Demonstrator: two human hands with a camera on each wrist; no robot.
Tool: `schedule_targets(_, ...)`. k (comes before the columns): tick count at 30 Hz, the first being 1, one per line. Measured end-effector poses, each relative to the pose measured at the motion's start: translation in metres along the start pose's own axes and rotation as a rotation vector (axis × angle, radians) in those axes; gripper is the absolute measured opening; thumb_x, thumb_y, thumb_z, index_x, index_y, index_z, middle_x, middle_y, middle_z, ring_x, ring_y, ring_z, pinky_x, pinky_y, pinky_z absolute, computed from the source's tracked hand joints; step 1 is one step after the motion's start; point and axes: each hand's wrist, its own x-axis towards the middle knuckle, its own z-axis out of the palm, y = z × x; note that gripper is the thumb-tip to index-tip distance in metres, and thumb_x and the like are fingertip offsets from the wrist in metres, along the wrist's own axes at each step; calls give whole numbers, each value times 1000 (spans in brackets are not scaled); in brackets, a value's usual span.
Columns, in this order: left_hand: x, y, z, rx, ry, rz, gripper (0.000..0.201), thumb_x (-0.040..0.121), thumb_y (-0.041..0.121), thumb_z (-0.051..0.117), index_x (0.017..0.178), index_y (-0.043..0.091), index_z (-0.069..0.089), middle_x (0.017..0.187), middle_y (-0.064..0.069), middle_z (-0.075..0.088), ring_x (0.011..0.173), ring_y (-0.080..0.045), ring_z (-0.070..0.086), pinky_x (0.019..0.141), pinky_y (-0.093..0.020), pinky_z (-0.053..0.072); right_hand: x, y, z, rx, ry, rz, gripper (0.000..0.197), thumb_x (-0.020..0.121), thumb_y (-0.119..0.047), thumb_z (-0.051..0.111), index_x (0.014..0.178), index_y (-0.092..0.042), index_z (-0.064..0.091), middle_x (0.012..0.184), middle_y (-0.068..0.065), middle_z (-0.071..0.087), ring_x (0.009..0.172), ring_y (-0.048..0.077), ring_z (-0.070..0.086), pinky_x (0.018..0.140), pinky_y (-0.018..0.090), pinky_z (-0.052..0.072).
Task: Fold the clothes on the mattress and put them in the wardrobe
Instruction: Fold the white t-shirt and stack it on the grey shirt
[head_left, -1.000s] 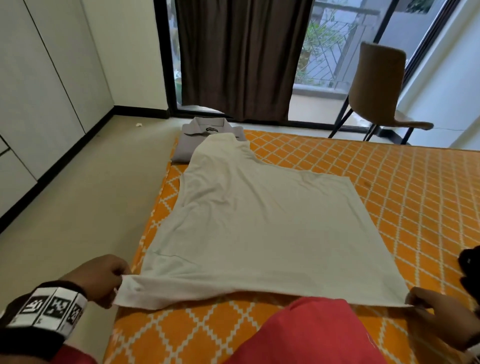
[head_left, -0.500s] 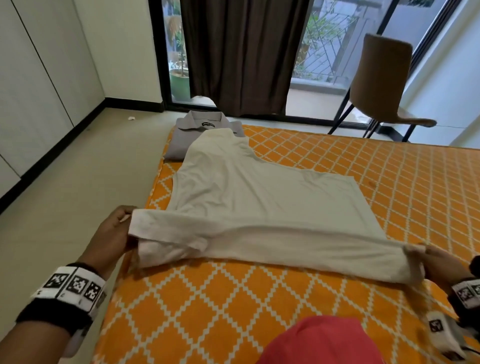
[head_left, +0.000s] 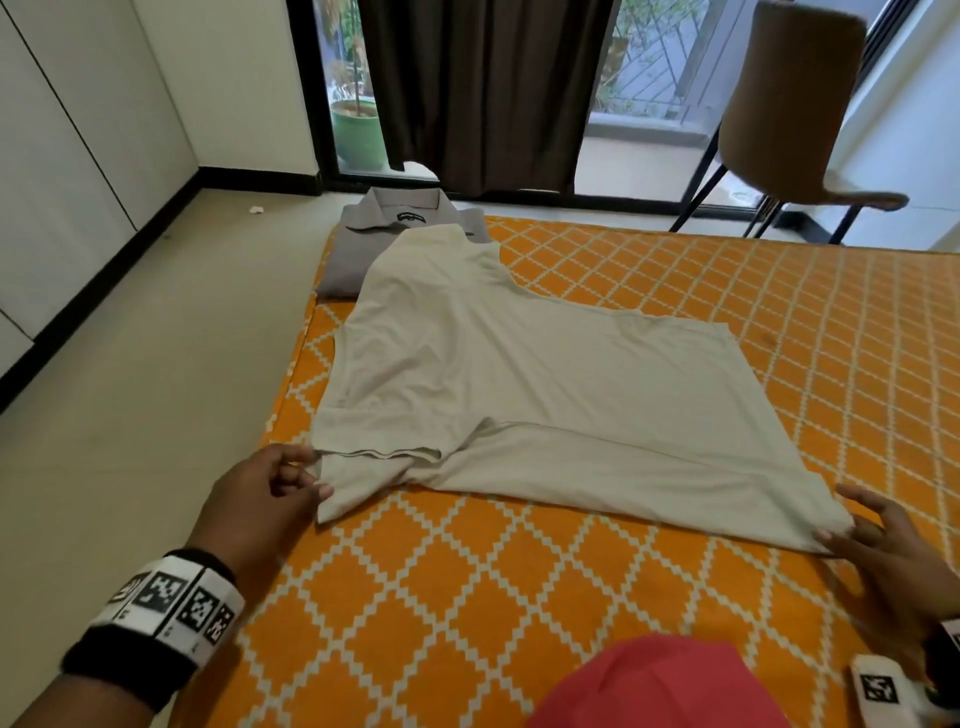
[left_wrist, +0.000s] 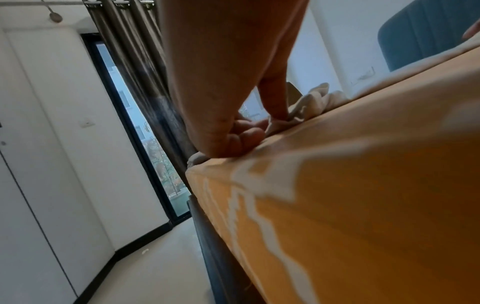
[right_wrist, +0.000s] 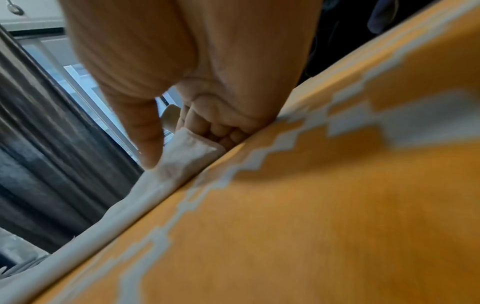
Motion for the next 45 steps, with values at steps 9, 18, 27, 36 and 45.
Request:
schedule_targets(9,18,6,-18,-258,100,14,15,90,36,66,85,22,65,88,-8,70,85,-31,65,82,-43,51,-1,-54,33,-479,193,-308,33,95,-11,59,86,-42,53,99,23,64,81,38,59,58,28,49)
schedule_targets(18,10,-4,-2,187,-2,116,13,80,19,78,91,17,71,97,-3,66,88,-21,63,72,-30,49,9,-12,-6,-381,-41,-69,115,35,-73,84,135,-34,41,92,-6,75,89,20,68,71,38,54)
schedule_targets(27,6,16,0,-228,13,197,8,102,28,43,101,32,50,93,6,62,81,-4,59,68,-30,48,-16,-33,23,-646,127,-500,11,93,-29,59,96,-40,59,101,8,65,82,21,64,63,40,54)
schedule_targets(36,6,-8,-21,319,-22,59,4,101,18,47,104,17,46,93,-13,57,81,-28,49,65,-38,35,-1,-41,32,-1415,136,-467,32,79,-19,75,103,-24,56,105,7,55,86,33,61,76,37,27)
schedule_targets(45,-12,-2,-32,238,-122,-44,27,88,43,64,91,18,58,76,-1,60,70,-15,53,57,-30,35,-12,-43,36,-1353,302,-471,30,89,-18,62,118,-15,58,121,19,55,108,41,52,89,52,39)
